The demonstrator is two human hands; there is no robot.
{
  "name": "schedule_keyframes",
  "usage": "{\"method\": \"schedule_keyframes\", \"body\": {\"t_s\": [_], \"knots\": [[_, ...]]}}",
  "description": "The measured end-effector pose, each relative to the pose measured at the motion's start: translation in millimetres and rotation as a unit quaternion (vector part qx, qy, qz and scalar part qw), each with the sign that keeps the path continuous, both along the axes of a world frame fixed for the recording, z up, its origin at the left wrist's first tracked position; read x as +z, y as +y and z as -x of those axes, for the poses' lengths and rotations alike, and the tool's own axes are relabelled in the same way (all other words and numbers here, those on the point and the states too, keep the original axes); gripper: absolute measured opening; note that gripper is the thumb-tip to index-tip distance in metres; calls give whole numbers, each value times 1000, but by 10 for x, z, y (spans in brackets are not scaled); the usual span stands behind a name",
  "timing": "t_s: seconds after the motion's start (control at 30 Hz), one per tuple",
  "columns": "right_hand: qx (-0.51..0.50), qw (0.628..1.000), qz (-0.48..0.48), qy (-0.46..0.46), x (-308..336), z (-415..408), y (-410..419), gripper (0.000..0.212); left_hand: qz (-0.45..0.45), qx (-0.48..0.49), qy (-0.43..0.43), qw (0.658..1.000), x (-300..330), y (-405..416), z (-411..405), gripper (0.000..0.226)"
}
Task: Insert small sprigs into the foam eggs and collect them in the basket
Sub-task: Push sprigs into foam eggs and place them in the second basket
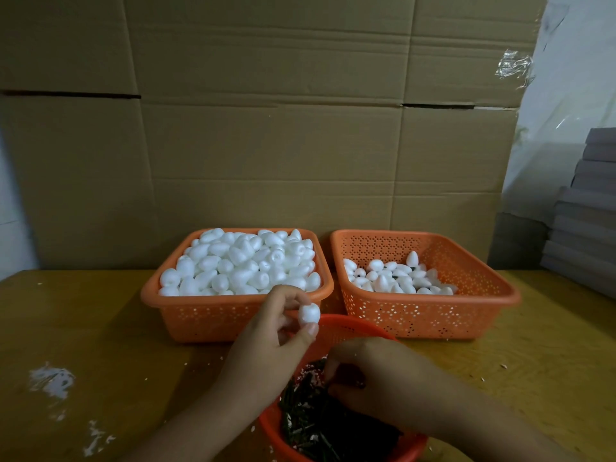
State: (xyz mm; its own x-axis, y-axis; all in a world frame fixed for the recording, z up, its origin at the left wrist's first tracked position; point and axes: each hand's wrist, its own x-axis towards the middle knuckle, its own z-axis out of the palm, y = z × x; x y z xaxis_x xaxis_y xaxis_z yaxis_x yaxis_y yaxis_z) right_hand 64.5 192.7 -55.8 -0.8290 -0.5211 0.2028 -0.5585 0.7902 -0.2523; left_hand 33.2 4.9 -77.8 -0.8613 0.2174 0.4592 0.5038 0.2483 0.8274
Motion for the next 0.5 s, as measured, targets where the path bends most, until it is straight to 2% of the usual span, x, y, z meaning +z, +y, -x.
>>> {"method": "schedule_keyframes", "body": {"t_s": [0.13, 0.23, 0.4, 0.5], "knots": [[2, 1000, 10, -9, 6, 9, -9, 16, -11, -6, 1, 1000, -8, -2, 15, 27], [-3, 1000, 12, -13, -8, 15, -6, 16, 5, -7, 4, 1000, -20, -5, 13, 42], [-7, 1000, 17, -3, -18, 20, 1, 18, 26, 7, 25, 999, 8, 10, -4, 29], [-4, 1000, 16, -3, -16, 22, -2, 18, 31, -6, 39, 999, 40, 8, -32, 43]]}}
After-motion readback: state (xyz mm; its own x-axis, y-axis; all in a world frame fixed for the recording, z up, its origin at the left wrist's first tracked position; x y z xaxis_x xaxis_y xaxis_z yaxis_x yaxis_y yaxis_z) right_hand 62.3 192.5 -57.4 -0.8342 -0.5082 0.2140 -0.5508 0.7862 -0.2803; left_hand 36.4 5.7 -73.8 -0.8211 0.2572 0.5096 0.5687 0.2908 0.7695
